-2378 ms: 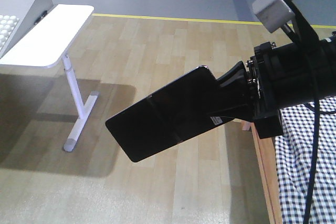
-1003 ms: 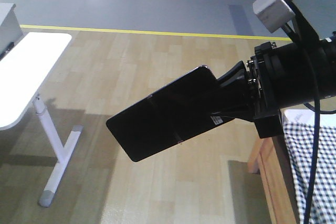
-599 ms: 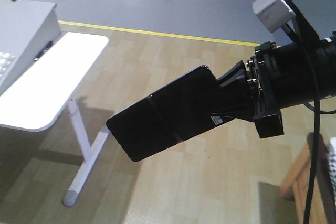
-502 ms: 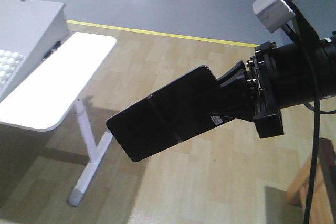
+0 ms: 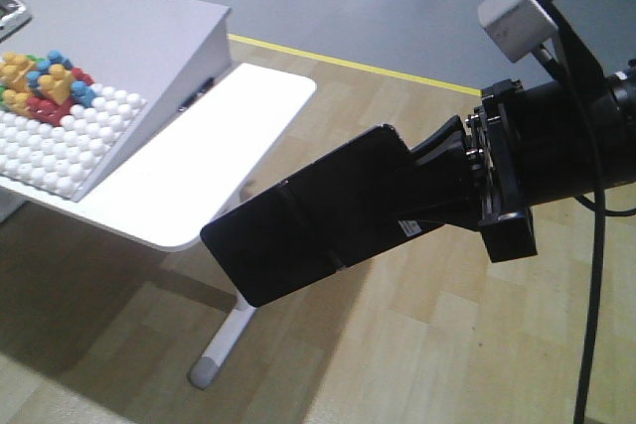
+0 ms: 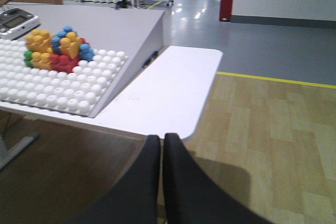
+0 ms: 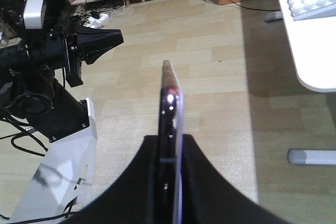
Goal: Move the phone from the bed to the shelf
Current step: 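Keep the black phone held in the right gripper while turning past the desk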
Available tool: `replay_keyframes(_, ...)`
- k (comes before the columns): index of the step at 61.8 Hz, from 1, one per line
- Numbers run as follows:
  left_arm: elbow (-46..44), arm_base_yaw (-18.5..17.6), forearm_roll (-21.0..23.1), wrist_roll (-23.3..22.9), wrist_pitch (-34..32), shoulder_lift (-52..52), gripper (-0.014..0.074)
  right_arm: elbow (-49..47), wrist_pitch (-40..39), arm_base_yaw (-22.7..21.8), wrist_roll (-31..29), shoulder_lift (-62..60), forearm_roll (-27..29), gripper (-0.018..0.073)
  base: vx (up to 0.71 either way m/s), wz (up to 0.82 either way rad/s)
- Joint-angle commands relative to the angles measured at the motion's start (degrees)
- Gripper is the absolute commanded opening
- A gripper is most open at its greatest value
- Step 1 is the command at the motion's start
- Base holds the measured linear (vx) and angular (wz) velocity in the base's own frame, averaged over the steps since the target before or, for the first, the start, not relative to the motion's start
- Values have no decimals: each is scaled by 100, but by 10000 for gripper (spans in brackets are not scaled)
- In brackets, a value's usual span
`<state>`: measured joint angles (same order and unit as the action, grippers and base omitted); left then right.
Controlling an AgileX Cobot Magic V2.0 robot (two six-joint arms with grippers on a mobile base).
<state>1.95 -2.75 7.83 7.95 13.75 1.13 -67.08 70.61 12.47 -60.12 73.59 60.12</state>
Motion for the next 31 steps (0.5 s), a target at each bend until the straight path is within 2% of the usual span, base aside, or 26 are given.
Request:
replay_keyframes(1, 16, -23, 51, -22, -427, 25, 1, -150, 325, -30, -24, -177, 529, -1, 12, 33)
replay_keyframes(31, 16, -23, 51, -22, -427, 25, 1, -150, 325, -30, -24, -177, 529, -1, 10, 27)
